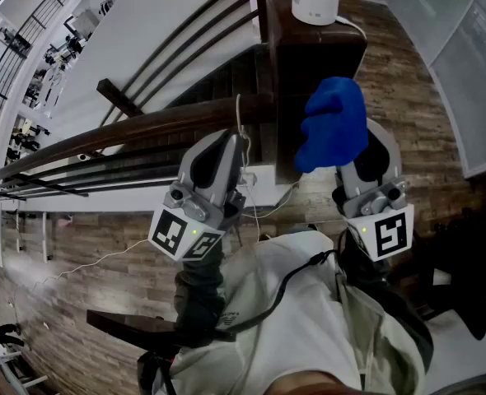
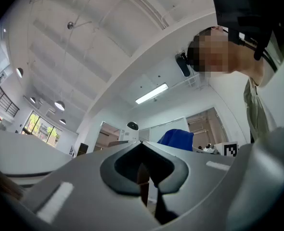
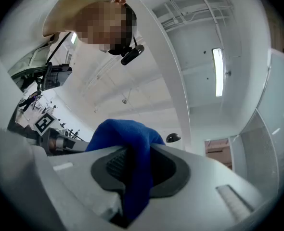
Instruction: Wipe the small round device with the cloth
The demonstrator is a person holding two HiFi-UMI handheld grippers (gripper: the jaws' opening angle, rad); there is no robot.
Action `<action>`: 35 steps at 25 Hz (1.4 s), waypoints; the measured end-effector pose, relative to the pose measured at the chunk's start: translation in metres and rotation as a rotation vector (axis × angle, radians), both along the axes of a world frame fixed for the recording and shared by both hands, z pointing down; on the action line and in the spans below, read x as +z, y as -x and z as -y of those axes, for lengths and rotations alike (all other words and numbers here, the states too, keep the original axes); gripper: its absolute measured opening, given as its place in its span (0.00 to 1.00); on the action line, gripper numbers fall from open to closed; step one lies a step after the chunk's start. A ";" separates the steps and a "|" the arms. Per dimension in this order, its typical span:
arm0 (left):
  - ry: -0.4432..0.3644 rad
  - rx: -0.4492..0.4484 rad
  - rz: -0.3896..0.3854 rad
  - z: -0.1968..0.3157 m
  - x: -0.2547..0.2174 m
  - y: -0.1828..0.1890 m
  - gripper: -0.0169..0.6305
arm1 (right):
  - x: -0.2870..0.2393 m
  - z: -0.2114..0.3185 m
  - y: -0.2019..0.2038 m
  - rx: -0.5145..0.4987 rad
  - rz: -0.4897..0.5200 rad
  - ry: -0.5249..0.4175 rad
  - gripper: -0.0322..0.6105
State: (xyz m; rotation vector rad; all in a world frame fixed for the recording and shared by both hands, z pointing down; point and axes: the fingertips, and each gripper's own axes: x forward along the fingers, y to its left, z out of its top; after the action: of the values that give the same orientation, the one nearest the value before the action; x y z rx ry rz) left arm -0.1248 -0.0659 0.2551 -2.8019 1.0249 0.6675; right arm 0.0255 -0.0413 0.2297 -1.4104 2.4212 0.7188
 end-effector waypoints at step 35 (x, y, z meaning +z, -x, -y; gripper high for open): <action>0.024 -0.091 -0.021 0.068 -0.006 -0.061 0.01 | -0.100 0.156 0.000 0.281 -0.829 -0.449 0.17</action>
State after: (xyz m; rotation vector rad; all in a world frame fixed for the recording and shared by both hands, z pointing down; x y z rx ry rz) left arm -0.0634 -0.1342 0.2493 -2.7545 1.1640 0.6792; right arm 0.0251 -0.1972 0.1302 -1.4412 2.3091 2.1085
